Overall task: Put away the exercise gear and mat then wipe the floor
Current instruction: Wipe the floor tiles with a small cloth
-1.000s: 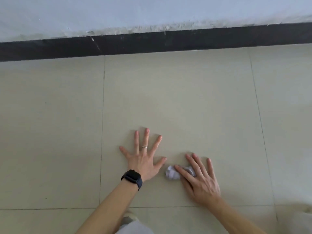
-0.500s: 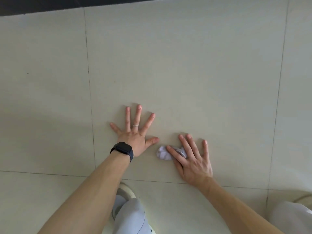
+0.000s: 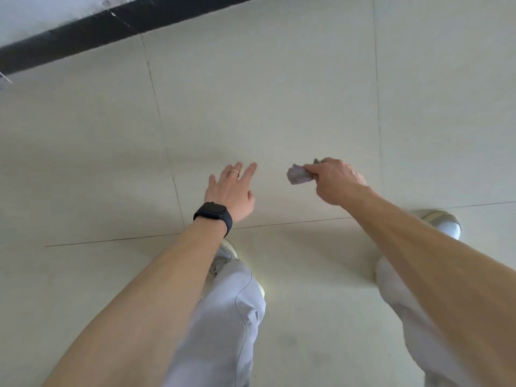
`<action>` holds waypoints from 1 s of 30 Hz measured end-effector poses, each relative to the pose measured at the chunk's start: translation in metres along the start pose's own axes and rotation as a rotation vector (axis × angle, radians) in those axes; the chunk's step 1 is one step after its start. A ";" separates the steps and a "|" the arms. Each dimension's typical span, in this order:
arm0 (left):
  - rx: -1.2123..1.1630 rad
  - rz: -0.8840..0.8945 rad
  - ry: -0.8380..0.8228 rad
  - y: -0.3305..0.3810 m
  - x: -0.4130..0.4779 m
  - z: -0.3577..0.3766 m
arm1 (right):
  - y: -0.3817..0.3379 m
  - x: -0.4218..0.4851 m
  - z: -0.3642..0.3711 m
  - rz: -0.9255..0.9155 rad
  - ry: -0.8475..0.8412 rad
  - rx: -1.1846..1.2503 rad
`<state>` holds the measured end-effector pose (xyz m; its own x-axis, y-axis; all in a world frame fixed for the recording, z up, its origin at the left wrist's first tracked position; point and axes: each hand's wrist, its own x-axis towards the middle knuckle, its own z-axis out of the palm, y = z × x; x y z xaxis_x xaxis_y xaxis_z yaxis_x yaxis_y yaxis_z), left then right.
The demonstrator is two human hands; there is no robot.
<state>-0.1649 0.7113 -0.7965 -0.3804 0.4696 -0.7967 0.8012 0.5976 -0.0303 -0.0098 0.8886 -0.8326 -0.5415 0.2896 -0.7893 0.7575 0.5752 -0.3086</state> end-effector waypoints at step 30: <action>0.333 1.197 0.791 0.594 -0.706 -0.498 | 0.206 -1.018 -0.268 0.712 1.595 0.615</action>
<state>0.3496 1.0588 0.0487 0.5102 0.8563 0.0801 0.8389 -0.5161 0.1730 0.5994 0.9176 0.0495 0.3882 0.8914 0.2340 0.7806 -0.1831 -0.5976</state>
